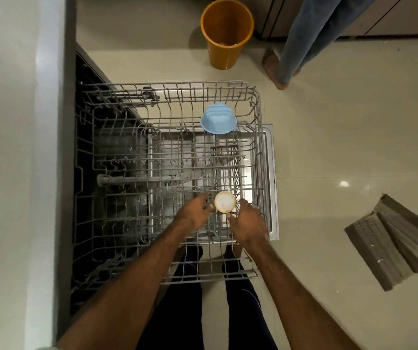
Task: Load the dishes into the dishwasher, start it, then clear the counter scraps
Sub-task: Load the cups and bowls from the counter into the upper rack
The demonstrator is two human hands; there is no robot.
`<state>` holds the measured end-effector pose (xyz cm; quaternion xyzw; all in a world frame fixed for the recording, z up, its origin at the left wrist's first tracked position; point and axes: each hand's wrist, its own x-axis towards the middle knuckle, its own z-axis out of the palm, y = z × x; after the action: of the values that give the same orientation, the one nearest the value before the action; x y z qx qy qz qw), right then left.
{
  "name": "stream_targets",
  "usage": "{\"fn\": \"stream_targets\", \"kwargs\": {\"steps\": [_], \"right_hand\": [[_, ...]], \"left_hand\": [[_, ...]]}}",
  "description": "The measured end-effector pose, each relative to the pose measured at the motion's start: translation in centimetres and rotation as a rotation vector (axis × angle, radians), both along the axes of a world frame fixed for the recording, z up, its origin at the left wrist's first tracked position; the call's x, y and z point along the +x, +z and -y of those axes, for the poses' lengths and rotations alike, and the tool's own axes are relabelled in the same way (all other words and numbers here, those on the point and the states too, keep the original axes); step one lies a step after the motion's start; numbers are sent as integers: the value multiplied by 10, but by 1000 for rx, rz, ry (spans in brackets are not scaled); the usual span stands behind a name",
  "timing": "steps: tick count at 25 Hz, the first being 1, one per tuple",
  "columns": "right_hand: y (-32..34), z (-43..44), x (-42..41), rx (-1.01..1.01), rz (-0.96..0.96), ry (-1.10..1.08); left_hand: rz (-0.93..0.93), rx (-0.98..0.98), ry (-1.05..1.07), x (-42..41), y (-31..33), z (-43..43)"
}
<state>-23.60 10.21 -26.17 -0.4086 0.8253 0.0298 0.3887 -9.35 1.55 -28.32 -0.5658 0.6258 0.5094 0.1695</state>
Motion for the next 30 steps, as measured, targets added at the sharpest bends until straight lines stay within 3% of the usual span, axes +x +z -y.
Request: {"fn": "stream_targets", "kwargs": {"steps": [6,14,19,24,30], "right_hand": [[66,4,-3,-41,-11,105],[181,44,39,-256,26,502],[236,66,137,-492,171,777],[275,31,260,-681,335,1078],[286,-79,393,-619,483,1387]], "left_hand": [[107,-185,111,12,79,-5],[110,-410,437,57,210,-29],[131,-607,792,137,278,-60],[142,-741,1148,238,325,-128],[275,-882,1451,344,334,-286]]}}
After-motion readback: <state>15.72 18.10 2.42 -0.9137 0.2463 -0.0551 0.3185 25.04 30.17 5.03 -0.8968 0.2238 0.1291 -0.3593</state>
